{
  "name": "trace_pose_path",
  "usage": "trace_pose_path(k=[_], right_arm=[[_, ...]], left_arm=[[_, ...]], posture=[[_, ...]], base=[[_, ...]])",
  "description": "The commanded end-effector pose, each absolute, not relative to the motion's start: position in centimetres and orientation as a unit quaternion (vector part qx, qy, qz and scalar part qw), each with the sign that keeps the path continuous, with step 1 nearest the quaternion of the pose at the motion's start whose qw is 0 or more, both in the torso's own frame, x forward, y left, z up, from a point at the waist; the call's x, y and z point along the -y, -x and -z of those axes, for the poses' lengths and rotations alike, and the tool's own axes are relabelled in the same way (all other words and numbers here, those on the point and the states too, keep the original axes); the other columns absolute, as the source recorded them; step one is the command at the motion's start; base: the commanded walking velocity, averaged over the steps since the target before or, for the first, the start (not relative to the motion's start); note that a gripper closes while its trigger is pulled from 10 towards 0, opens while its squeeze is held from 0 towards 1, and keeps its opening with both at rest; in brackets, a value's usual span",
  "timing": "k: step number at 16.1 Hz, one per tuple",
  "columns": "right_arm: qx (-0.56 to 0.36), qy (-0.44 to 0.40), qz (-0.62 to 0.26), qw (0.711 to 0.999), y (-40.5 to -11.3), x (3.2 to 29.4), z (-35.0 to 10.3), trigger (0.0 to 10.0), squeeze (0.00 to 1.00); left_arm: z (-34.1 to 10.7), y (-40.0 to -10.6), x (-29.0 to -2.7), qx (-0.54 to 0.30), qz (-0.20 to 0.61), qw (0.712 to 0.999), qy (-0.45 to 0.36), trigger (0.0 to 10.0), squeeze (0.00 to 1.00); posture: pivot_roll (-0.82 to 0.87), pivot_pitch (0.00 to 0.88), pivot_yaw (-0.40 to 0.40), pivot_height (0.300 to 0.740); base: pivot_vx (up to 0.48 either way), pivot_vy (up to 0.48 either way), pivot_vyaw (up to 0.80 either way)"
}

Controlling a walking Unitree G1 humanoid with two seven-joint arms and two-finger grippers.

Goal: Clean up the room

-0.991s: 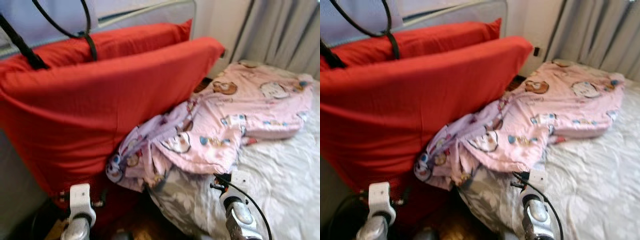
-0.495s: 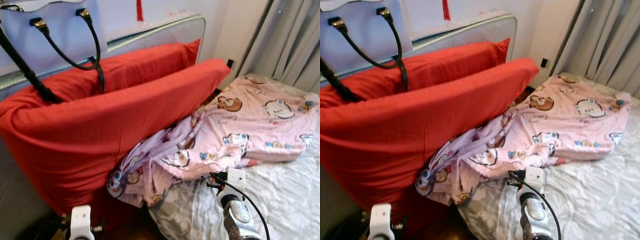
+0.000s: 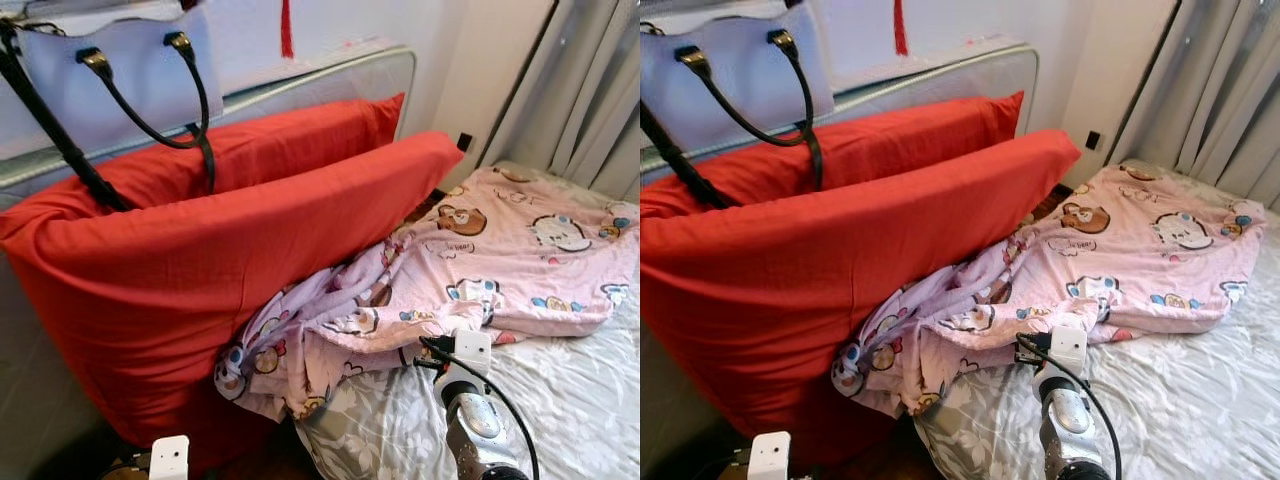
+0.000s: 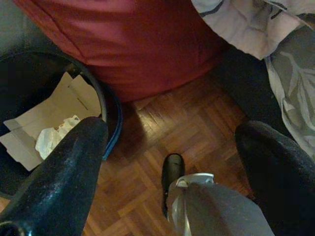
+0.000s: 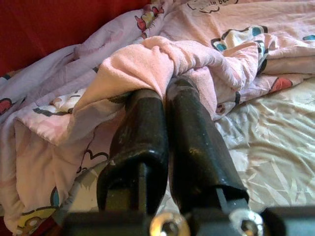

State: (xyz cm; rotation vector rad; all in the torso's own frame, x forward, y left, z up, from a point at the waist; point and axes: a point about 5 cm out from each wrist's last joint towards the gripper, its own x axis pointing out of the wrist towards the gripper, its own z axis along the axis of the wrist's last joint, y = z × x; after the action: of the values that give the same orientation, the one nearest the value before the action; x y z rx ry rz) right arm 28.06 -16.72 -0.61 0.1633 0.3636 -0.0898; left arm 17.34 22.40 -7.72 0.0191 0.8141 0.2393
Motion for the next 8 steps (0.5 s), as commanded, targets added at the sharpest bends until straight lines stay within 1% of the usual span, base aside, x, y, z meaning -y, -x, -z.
trace_pose_path(k=[1, 8], right_arm=[[-0.181, -0.079, 0.05, 0.979, -28.03, 16.95, 0.64, 10.0, 0.0], [-0.182, -0.07, 0.046, 0.98, -28.02, 16.78, 0.65, 10.0, 0.0]], left_arm=[[7.94, -17.19, -22.1, -0.406, -0.108, 0.907, -0.014, 10.0, 0.0], [8.28, -16.68, -21.79, -0.418, -0.1, 0.903, -0.018, 10.0, 0.0]], posture=[[0.05, 0.0, -0.08, 0.74], [0.04, 0.0, -0.082, 0.74]], base=[[0.0, 0.0, 0.0], [0.0, 0.0, 0.0]])
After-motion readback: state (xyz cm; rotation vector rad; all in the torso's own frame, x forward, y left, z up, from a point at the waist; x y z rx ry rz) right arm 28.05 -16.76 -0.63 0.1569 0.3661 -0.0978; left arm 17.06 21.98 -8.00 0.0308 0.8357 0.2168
